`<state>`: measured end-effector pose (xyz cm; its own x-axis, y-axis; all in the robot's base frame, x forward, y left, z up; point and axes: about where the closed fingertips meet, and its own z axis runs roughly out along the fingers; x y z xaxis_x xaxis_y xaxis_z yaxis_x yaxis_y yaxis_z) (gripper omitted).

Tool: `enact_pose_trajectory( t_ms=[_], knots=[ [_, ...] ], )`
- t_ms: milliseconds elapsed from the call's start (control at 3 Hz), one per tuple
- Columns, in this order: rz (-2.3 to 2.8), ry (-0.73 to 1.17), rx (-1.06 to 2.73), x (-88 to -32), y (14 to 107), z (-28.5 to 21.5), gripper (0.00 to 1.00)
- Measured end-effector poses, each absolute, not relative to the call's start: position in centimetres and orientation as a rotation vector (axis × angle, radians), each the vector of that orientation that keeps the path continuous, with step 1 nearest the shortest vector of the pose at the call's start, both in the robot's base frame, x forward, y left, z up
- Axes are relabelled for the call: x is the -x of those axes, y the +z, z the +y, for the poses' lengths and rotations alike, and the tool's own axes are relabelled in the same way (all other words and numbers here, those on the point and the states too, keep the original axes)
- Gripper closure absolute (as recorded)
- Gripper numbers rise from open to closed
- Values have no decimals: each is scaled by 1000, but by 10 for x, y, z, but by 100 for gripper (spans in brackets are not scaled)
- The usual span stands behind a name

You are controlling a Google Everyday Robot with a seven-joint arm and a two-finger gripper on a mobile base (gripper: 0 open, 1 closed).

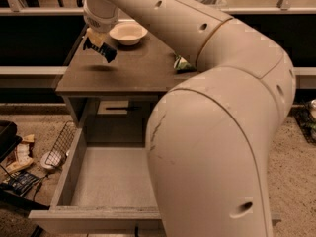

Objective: Pick rxbar blueberry from top drawer and place on counter

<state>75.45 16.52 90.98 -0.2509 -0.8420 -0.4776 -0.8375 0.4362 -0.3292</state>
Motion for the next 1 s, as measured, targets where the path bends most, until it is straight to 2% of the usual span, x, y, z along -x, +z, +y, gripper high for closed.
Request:
enact_pose_trajectory(
  t_ms=[667,1000],
  knots=[
    [2099,-9,1413,-754,905,167,12],
    [2101,-9,1416,-754,902,168,0]
  ],
)
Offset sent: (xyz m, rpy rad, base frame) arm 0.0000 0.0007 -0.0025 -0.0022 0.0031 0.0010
